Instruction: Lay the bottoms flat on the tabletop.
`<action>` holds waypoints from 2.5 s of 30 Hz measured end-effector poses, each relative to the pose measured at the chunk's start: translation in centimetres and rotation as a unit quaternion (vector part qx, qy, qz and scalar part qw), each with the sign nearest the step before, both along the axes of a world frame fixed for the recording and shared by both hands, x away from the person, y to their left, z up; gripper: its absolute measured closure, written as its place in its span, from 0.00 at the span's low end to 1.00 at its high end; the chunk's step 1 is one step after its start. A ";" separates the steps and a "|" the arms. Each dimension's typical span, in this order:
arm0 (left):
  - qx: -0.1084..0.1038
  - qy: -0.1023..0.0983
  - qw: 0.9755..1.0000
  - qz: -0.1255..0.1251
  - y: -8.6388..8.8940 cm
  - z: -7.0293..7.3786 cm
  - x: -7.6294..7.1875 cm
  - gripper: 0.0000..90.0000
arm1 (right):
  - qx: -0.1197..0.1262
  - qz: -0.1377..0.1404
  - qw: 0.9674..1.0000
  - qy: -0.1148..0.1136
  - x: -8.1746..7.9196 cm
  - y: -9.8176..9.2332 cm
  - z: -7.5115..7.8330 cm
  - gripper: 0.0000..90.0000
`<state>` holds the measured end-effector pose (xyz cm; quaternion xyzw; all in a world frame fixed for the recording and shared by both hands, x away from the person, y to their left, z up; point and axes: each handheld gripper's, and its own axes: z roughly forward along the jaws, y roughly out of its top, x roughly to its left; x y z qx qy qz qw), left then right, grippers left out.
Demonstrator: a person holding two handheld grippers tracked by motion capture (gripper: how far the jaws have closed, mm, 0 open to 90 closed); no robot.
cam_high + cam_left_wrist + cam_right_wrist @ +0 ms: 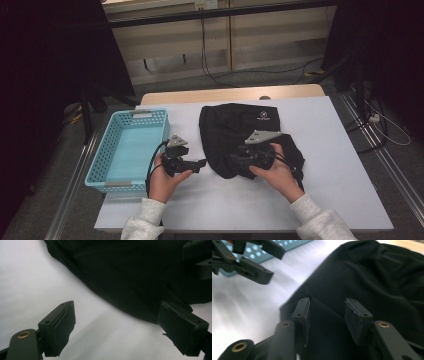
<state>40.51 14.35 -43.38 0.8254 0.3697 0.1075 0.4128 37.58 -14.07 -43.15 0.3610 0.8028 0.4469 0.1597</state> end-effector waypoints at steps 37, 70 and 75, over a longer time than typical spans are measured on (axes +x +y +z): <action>-0.006 -0.001 0.999 -0.051 -3.0 -0.2 -1.5 0.24 | -0.063 0.020 0.998 0.016 -3.7 -2.1 -2.3 0.93; 0.006 0.025 0.995 -0.100 -5.6 -1.9 -2.1 0.56 | 0.013 -0.044 0.999 -0.027 -2.0 -4.8 0.3 0.93; 0.021 0.037 0.992 -0.115 -6.1 -2.3 -2.1 0.68 | 0.007 -0.045 0.999 -0.030 -2.1 -4.9 0.3 0.93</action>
